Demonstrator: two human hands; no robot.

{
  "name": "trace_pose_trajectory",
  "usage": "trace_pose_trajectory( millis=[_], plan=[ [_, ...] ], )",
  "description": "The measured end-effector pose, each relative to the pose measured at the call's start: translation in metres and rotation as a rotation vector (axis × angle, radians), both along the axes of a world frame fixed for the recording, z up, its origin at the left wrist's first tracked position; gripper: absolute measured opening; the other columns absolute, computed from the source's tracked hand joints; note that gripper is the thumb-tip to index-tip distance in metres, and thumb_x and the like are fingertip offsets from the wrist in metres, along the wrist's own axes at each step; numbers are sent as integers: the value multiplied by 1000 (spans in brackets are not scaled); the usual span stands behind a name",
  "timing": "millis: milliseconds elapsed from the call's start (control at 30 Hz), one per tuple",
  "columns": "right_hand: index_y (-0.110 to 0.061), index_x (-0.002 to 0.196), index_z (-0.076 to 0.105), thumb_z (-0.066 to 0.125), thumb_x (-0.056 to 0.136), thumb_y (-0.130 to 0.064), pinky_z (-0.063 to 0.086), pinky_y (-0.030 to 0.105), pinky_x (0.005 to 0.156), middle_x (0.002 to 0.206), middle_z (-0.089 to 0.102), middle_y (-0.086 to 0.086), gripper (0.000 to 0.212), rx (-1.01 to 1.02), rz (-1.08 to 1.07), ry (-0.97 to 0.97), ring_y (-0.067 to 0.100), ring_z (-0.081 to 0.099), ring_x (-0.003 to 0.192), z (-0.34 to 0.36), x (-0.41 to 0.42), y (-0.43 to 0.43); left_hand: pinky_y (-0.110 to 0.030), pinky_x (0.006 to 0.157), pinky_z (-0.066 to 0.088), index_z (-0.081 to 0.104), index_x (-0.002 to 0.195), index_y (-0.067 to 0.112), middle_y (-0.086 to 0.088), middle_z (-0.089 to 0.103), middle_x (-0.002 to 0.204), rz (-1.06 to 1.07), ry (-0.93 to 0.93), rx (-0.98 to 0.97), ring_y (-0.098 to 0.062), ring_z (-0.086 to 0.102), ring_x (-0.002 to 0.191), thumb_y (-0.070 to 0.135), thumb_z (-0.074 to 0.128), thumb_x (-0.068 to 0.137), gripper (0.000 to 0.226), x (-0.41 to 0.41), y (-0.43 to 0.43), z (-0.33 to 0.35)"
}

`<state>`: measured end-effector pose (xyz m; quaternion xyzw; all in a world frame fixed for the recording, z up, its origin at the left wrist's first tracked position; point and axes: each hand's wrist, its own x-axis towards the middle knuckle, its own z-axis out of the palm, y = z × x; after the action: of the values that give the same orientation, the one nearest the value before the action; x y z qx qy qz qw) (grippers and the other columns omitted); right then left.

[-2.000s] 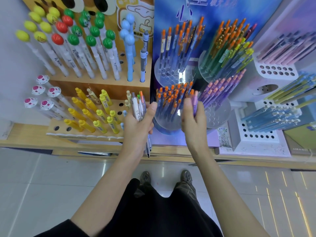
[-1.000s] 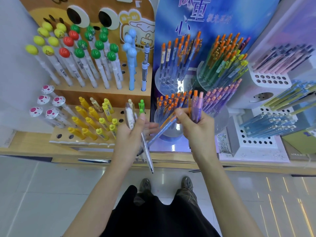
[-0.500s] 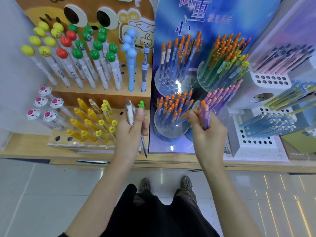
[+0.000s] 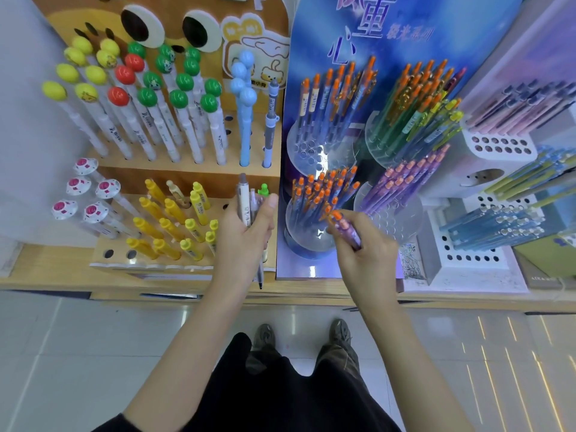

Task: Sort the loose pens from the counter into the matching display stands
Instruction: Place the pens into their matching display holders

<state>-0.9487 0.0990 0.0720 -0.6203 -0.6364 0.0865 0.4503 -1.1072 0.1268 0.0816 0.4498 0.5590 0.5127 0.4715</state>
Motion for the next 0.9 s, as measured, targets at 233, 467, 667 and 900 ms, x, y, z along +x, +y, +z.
trace_pose_trajectory(
  millis=[233,467,667,900],
  plan=[
    [-2,90,67,63,80,1,34,30,48,63,65,8,11,-19,-36,-28,21,46,49,7,-1,16,-17,46,37,52,81,14,9,46,51,-28,-10,3,-5,41,46,29,56,95,20,-1,1,4],
    [-1,84,67,68,77,5,32,26,47,57,57,7,10,-20,-57,-89,19,36,50,8,-3,17,-18,46,38,52,80,12,9,46,49,-24,6,-3,-5,40,45,29,56,95,23,0,-1,6],
    [-2,83,68,68,80,2,36,31,47,59,57,6,5,-40,-15,-122,24,41,50,12,-1,20,-21,48,38,55,82,13,9,46,51,-15,-14,-41,-8,41,47,26,61,92,18,-1,-1,7],
    [-38,63,28,69,88,-18,25,16,48,49,24,-11,52,-160,88,80,8,31,50,23,2,30,-18,46,34,68,77,27,16,48,48,-86,44,-87,-3,39,44,14,66,87,16,5,2,5]
  ],
)
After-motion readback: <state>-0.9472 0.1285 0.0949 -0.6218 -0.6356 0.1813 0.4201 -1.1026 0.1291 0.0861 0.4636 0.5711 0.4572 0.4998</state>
